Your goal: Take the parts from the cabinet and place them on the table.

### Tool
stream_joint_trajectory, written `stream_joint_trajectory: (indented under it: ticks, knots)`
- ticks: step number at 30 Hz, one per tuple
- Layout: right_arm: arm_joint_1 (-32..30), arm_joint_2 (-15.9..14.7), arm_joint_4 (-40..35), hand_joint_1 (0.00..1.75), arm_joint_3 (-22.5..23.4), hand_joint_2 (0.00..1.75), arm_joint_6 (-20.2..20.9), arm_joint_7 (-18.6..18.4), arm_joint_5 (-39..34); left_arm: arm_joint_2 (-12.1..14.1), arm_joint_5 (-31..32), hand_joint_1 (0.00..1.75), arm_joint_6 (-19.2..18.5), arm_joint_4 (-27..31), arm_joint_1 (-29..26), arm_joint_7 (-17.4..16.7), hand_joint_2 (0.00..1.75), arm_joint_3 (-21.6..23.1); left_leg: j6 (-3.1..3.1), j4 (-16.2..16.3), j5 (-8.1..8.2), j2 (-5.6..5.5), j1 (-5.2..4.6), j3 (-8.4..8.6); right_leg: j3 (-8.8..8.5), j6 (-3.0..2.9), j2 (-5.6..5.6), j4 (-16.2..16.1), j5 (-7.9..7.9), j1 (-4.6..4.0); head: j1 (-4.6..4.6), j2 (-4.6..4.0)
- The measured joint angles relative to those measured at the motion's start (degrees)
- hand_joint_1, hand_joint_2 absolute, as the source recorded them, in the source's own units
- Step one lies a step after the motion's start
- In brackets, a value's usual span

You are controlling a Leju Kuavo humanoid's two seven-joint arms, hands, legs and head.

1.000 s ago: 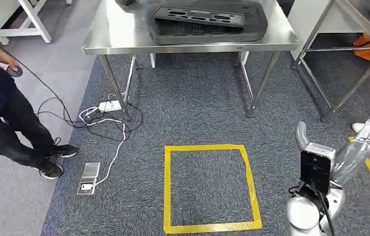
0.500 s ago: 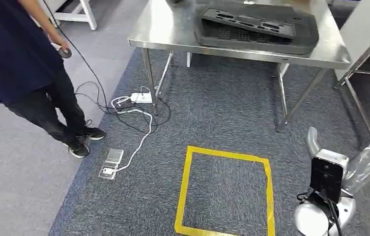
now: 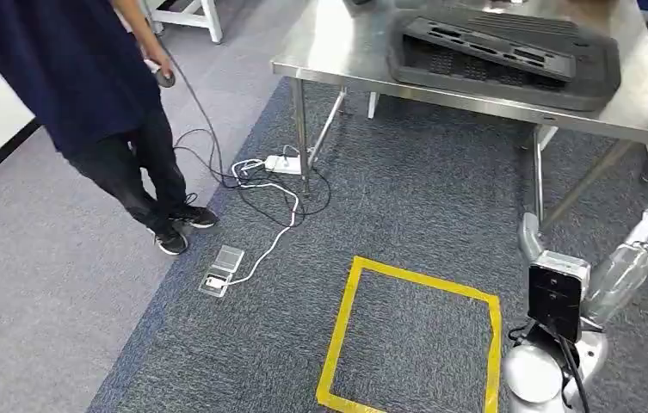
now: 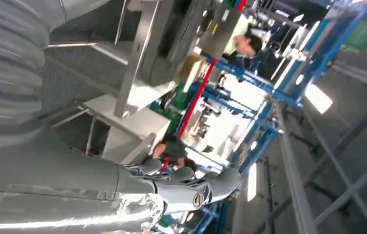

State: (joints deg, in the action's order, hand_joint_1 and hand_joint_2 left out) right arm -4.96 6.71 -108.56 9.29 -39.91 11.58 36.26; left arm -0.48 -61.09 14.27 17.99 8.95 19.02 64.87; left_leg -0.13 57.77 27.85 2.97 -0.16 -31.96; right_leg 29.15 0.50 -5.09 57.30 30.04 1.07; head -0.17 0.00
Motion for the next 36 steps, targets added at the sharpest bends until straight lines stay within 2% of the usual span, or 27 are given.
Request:
stream_joint_trajectory:
  ticks: [2, 3, 4, 5, 6, 7, 8, 9, 10, 16, 17, 18, 19, 20, 21, 22, 23, 24, 26, 27, 28, 29, 30, 31, 32, 33, 36]
  knots:
    - [-0.05, -0.15, 0.0, 0.0, 0.0, 1.75, 0.02, -0.39, 0.11, 0.02, 0.07, 0.0, -0.02, 0.0, -0.26, -0.11, 0.0, 0.0, 0.28, 0.21, 0.18, -0.76, -0.21, -0.35, -0.24, 0.57, -0.9, -0.14, 0.09, -0.1, 0.06, 0.0]
    - [-0.04, -0.17, 0.02, 0.0, 0.0, 1.75, 0.02, -0.5, 0.18, 0.02, 0.07, 0.0, -0.02, -0.02, -0.33, -0.15, 0.0, 0.0, 0.65, -0.04, 0.04, -1.23, -0.26, -0.37, -0.51, 0.9, -1.3, -0.31, 0.08, -0.06, -0.02, 0.0]
    - [-0.01, -0.26, 0.02, 0.0, 0.0, 1.75, 0.02, -0.59, 0.2, 0.0, 0.07, 0.0, -0.02, -0.02, -0.43, -0.17, 0.0, 0.0, 1.12, -0.84, -0.45, -1.7, 0.63, 0.08, -0.56, 1.29, -0.33, 0.08, 0.79, 0.35, -0.02, 0.0]
    - [-0.09, -0.39, 0.04, 0.0, -0.02, 1.75, 0.02, -0.63, 0.26, 0.0, 0.07, 0.0, -0.02, -0.02, -0.35, -0.24, 0.0, 0.0, 1.29, -0.99, -0.56, -2.16, 0.5, 0.12, -0.14, 1.5, 2.19, 1.28, 1.83, 0.23, 0.15, 0.0]
    - [-0.1, -0.52, 0.04, 0.0, -0.02, 1.75, 0.02, -0.68, 0.31, 0.0, 0.07, 0.0, -0.04, -0.02, -0.28, -0.24, 0.0, 0.0, 1.65, -1.0, -0.68, -2.47, 0.5, 0.0, 1.54, 1.49, 3.98, 4.86, 4.3, 0.4, 0.61, 0.0]
    - [-0.11, -0.65, 0.04, 0.0, -0.02, 1.75, 0.02, -0.87, 0.29, 0.0, 0.07, 0.0, -0.04, -0.02, -0.26, -0.24, 0.0, 0.0, 1.69, -0.99, -0.68, -2.85, 0.46, -0.03, 3.11, 1.5, 4.56, 8.14, 6.08, 0.34, 0.98, 0.0]
    - [-0.3, -0.74, 0.09, 0.0, -0.02, 1.75, 0.02, -1.09, 0.28, -0.02, 0.11, 0.0, -0.04, -0.02, -0.3, -0.24, 0.0, 0.0, 1.79, -0.88, -0.65, -3.51, 0.37, -0.14, 6.2, 1.61, 4.94, 14.47, 8.76, 0.29, 1.42, 0.0]
    - [-0.49, -0.83, 0.11, 0.0, -0.02, 1.75, 0.02, -1.16, 0.33, -0.02, 0.11, 0.0, -0.04, -0.02, -0.35, -0.24, 0.0, 0.0, 1.83, -0.72, -0.62, -4.07, 0.32, -0.25, 8.06, 1.67, 5.02, 18.06, 9.67, 0.27, 1.75, 0.0]
    - [-0.63, -0.85, 0.11, 0.0, -0.02, 1.75, 0.02, -1.31, 0.33, -0.02, 0.11, 0.0, -0.04, -0.02, -0.39, -0.24, 0.0, 0.0, 1.82, -0.5, -0.59, -4.77, 0.31, -0.32, 8.74, 1.69, 5.03, 18.92, 8.95, 0.3, 1.94, 0.0]
    - [-0.66, -0.85, 0.11, 0.0, -0.02, 1.75, 0.02, -1.31, 0.33, -0.02, 0.11, 0.0, -0.04, -0.02, -0.39, -0.24, 0.0, 0.0, 1.81, -0.45, -0.58, -4.89, 0.32, -0.32, 8.69, 1.68, 5.03, 18.73, 8.64, 0.31, 1.95, 0.0]
    - [-0.71, -0.92, 0.11, 0.0, -0.02, 1.75, 0.02, -1.33, 0.37, -0.02, 0.13, 0.0, -0.04, -0.02, -0.38, -0.24, 0.0, 0.0, 1.75, -0.17, -0.43, -5.7, 0.36, -0.33, 7.56, 1.72, 5.04, 15.95, 6.1, 0.41, 2.16, 0.0]
    - [-0.7, -0.92, 0.11, 0.0, -0.02, 1.75, 0.02, -1.33, 0.37, -0.02, 0.13, 0.0, -0.04, -0.02, -0.37, -0.24, 0.0, 0.0, 1.7, -0.03, -0.35, -5.92, 0.41, -0.34, 7.01, 1.73, 5.06, 14.71, 5.21, 0.45, 2.21, 0.0]
    - [-0.89, -1.29, 0.24, 0.0, -0.02, 1.75, -0.02, -1.38, 0.44, -0.02, 0.13, 0.0, -0.02, -0.04, -0.22, -0.28, 0.0, 0.0, 0.22, 2.11, 0.42, -9.0, 0.43, -1.69, 2.02, 1.32, 10.12, 2.5, 0.67, 1.06, 2.97, 0.0]
    - [-1.08, -1.35, 0.26, 0.0, -0.02, 1.75, 0.0, -1.51, 0.46, -0.02, 0.13, 0.0, 0.0, -0.04, -0.39, -0.28, 0.0, 0.0, -0.37, 1.82, 0.05, -10.0, 0.74, -1.93, 1.95, 0.78, 8.91, 2.6, 0.68, 0.61, 2.58, 0.0]
    - [-1.04, -1.33, 0.26, 0.0, -0.04, 1.75, 0.02, -1.51, 0.46, 0.0, 0.09, 0.0, 0.09, -0.07, -0.46, -0.28, 0.0, 0.0, -0.6, 1.85, 0.0, -10.52, 0.78, -2.02, 1.89, 0.43, 8.15, 2.42, 0.52, 0.8, 2.32, 0.0]
    - [-0.93, -1.35, 0.24, 0.0, -0.09, 1.75, 0.02, -1.49, 0.5, -0.02, 0.04, 0.0, 0.18, -0.07, -0.52, -0.28, 0.0, 0.0, -0.83, 2.98, 0.78, -8.13, 0.68, -2.05, 1.75, 0.06, 7.2, 2.15, 0.33, 0.95, 2.29, 0.0]
    - [-0.97, -1.35, 0.24, 0.0, -0.11, 1.75, 0.02, -1.49, 0.57, -0.04, 0.02, 0.0, 0.17, -0.04, -0.48, -0.28, 0.0, 0.0, -1.13, 5.5, 2.48, -5.25, 0.41, -3.3, 1.71, -0.29, 6.51, 2.09, 0.36, 0.89, 1.33, 0.0]
    - [-0.97, -1.35, 0.24, 0.0, -0.11, 1.75, 0.02, -1.49, 0.63, -0.04, 0.0, 0.0, 0.2, -0.04, -0.39, -0.28, 0.0, 0.0, -1.41, 9.73, 4.82, -4.04, 0.46, -5.26, 1.72, -0.49, 5.6, 2.1, 0.42, 0.76, 0.85, 0.0]
    - [-1.01, -1.38, 0.24, 0.0, -0.11, 1.75, 0.0, -1.48, 0.66, -0.04, -0.09, 0.0, 0.22, -0.04, -0.4, -0.28, 0.0, 0.0, -1.56, 18.66, 8.57, -3.53, 0.61, -9.44, 1.73, -0.69, 3.9, 2.11, 0.56, 0.53, 0.52, 0.0]
    - [-1.01, -1.38, 0.24, 0.0, -0.11, 1.75, 0.0, -1.49, 0.68, -0.04, -0.09, 0.0, 0.22, -0.04, -0.45, -0.28, 0.0, 0.0, -1.53, 20.71, 8.71, -3.53, 0.63, -10.4, 1.7, -0.74, 3.11, 2.11, 0.6, 0.44, 0.35, 0.0]
    - [-1.01, -1.38, 0.24, 0.0, -0.11, 1.75, 0.0, -1.49, 0.68, -0.04, -0.11, 0.0, 0.22, -0.04, -0.51, -0.28, 0.0, 0.0, -1.31, 19.43, 7.43, -3.51, 0.62, -9.82, 1.62, -0.79, 2.39, 2.11, 0.68, 0.36, 0.24, 0.0]
    - [-1.0, -1.35, 0.24, 0.0, -0.11, 1.75, 0.0, -1.48, 0.68, -0.04, -0.11, 0.0, 0.22, -0.04, -0.54, -0.28, 0.0, 0.0, -1.03, 16.36, 5.57, -3.44, 0.57, -8.21, 1.51, -0.79, 1.85, 2.1, 0.75, 0.24, 0.11, 0.0]
    - [-0.99, -1.35, 0.24, 0.0, -0.13, 1.75, 0.0, -1.48, 0.68, -0.04, -0.11, 0.0, 0.22, -0.04, -0.55, -0.28, 0.0, 0.0, -0.43, 10.15, 2.59, -3.04, 0.35, -4.93, 1.24, -0.74, 1.14, 2.09, 0.91, 0.16, -0.02, 0.0]
    - [-0.95, -1.35, 0.24, 0.0, -0.13, 1.75, 0.0, -1.48, 0.68, -0.04, -0.11, 0.0, 0.24, -0.04, -0.54, -0.28, 0.0, 0.0, 0.4, 4.01, 0.3, -1.44, -0.11, -1.68, 0.92, -0.66, 0.59, 2.02, 1.06, 0.08, -0.13, 0.0]
    - [-0.97, -1.35, 0.24, 0.0, -0.13, 1.75, 0.0, -1.49, 0.68, -0.02, -0.11, 0.0, 0.24, -0.07, -0.41, -0.28, 0.0, 0.0, 0.86, 2.03, 1.29, 0.78, -0.68, -0.94, 0.75, -0.5, 0.1, 1.85, 1.17, 0.04, -0.15, 0.0]
    - [-0.92, -1.4, 0.24, 0.0, -0.13, 1.75, 0.0, -1.48, 0.68, -0.04, -0.11, 0.0, 0.24, -0.04, -0.36, -0.26, 0.0, 0.0, 0.94, 1.61, 0.84, 0.71, -0.78, -1.01, 0.71, -0.23, -0.13, 1.78, 1.29, -0.15, 0.02, 0.0]
    - [-0.9, -1.44, 0.24, 0.0, -0.15, 1.75, 0.02, -1.48, 0.68, -0.02, -0.13, 0.0, 0.24, -0.07, -0.7, -0.26, 0.0, 0.0, 1.22, 1.37, 0.66, -0.89, -1.01, -1.28, 0.0, 0.46, -1.61, 1.02, 1.13, -0.15, -0.2, 0.0]
